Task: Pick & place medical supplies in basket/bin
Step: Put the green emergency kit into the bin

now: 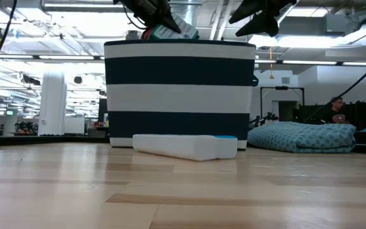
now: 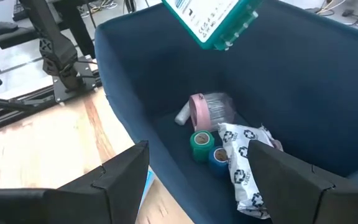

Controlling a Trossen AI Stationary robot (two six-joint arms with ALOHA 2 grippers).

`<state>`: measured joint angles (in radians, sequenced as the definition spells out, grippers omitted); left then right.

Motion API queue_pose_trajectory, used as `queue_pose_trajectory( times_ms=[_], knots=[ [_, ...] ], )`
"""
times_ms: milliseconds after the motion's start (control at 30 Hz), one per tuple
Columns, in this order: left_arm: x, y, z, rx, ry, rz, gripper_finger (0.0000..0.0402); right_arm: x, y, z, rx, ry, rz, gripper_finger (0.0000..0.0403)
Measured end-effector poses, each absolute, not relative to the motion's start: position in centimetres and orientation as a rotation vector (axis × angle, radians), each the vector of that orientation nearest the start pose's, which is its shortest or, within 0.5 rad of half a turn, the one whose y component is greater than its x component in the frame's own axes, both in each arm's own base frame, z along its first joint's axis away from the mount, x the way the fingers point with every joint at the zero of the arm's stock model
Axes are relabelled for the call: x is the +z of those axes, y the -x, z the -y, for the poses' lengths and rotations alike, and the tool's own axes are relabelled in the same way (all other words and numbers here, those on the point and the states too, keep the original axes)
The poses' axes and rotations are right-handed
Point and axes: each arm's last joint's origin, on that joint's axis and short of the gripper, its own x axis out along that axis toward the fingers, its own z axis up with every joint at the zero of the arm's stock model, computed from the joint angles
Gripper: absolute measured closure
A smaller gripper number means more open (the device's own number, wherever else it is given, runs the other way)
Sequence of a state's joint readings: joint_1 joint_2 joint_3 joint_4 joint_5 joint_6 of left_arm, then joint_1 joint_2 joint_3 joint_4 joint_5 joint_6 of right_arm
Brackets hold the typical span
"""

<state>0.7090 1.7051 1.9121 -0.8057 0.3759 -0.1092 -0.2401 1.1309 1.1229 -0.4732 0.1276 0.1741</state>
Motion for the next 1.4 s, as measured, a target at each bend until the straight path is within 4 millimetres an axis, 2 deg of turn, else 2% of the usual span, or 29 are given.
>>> queue_pose_trajectory(
  times_ms=[300, 367, 633, 867, 1033, 1233, 1400],
  knots=[
    [41.5, -27.8, -22.6, 0.384, 0.374, -0.569, 0.0218, 35.5, -23.1, 6.2, -0.403, -0.181, -0.457, 0.0137],
    [41.0, -28.3, -22.6, 0.386, 0.363, -0.597, 0.0218, 35.5, -23.1, 6.2, -0.403, -0.182, -0.456, 0.0137],
    [36.6, -30.4, -24.0, 0.391, 0.408, -0.778, 0.0218, 35.5, -23.1, 6.2, -0.405, -0.19, -0.455, 0.0137],
    [33.7, -31.3, -25.5, 0.419, 0.463, -0.867, 0.0218, 35.3, -23.1, 6.1, -0.408, -0.2, -0.472, 0.0137],
    [32.0, -31.5, -25.8, 0.432, 0.495, -0.949, 0.0218, 35.3, -23.0, 6.1, -0.409, -0.2, -0.478, 0.0137],
    [31.9, -31.6, -25.6, 0.444, 0.463, -0.977, 0.0217, 35.3, -23.0, 6.1, -0.409, -0.2, -0.478, 0.0137],
    [31.9, -31.5, -25.6, 0.448, 0.45, -0.984, 0.0176, 35.3, -23.0, 6.1, -0.409, -0.2, -0.478, 0.0137]
  ],
)
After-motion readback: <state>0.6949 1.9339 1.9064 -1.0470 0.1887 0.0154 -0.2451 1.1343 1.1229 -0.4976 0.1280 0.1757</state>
